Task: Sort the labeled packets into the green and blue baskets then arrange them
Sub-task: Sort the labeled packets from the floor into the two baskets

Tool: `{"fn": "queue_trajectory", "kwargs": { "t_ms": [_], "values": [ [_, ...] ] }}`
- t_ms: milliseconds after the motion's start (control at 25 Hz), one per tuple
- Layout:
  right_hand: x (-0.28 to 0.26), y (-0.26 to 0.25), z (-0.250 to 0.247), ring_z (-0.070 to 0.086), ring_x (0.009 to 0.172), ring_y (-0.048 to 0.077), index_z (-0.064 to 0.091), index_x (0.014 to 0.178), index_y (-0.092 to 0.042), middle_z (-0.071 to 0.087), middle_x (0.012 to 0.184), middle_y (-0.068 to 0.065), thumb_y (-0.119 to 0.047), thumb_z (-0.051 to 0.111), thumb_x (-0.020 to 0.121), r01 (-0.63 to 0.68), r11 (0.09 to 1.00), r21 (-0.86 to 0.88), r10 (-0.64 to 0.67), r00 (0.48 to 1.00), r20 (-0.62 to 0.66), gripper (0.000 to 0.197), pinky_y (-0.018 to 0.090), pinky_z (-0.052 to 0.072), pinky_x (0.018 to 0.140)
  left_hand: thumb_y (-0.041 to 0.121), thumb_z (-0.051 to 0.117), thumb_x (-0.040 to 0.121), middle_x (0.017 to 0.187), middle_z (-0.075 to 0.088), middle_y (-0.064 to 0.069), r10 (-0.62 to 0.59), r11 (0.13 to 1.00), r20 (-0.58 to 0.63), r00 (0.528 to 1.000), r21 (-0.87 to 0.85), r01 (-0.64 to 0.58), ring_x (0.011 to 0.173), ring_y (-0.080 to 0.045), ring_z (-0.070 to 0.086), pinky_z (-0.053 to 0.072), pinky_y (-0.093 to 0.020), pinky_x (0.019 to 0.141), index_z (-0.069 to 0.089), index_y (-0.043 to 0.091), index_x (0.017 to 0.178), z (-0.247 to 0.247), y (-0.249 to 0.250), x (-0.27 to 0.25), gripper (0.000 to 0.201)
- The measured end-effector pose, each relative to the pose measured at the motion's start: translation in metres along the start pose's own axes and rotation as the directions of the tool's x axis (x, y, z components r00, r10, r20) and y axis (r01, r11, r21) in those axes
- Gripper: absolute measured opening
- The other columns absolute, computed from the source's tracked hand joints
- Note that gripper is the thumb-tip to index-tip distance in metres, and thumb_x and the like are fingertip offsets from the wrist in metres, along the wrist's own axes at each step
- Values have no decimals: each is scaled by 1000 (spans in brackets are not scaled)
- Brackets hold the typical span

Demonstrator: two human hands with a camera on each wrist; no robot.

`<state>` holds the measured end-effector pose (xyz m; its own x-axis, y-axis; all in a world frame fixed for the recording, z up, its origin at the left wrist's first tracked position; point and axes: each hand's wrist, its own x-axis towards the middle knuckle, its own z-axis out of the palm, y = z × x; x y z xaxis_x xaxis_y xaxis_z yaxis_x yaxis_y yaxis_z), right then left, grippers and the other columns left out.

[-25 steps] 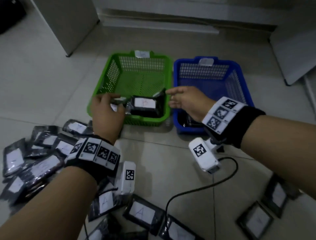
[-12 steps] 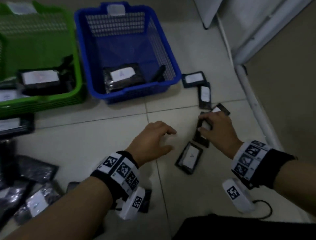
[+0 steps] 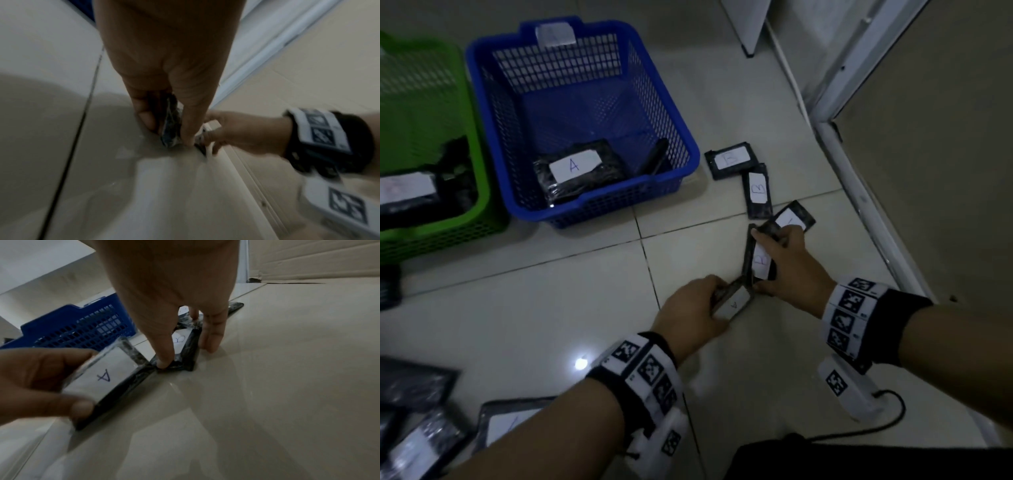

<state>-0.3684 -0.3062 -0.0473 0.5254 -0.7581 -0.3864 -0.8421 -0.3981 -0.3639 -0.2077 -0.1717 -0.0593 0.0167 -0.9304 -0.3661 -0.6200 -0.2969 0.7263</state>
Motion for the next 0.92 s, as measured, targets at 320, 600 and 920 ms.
{"fn": "queue_trajectory", "kwargs": {
  "t_ms": [320, 600, 920],
  "values": [
    [-10, -17, 21, 34, 128, 36, 54, 127, -25, 25, 143, 13, -15, 73, 74, 121, 992, 29, -117, 988, -101, 58, 45, 37, 108, 17, 72, 80, 108, 68, -3, -262, 780, -283, 923, -626, 30, 86, -20, 67, 59, -33, 73, 59, 22, 111, -54, -18, 8, 34],
    [-3, -55, 6, 57, 77, 4, 38, 134, -27, 56, 91, -7, -1, 64, 81, 121, 890, 440, -94, 992, -82, 64, 6, 43, 62, 11, 66, 85, 100, 69, -8, -274, 693, -473, 837, -701, -170, 78, -25, 68, 56, -30, 62, 47, 23, 105, -81, -16, 1, 31],
    [31, -110, -32, 65, 72, 13, 48, 126, -26, 66, 94, -1, -18, 59, 91, 179, 722, 669, -35, 974, -222, 37, 30, 56, 56, 18, 68, 84, 103, 61, 6, -98, 962, -797, 596, -229, -147, 89, -7, 61, 48, -12, 73, 47, 22, 115, -163, -11, 31, 38]
  ]
}}
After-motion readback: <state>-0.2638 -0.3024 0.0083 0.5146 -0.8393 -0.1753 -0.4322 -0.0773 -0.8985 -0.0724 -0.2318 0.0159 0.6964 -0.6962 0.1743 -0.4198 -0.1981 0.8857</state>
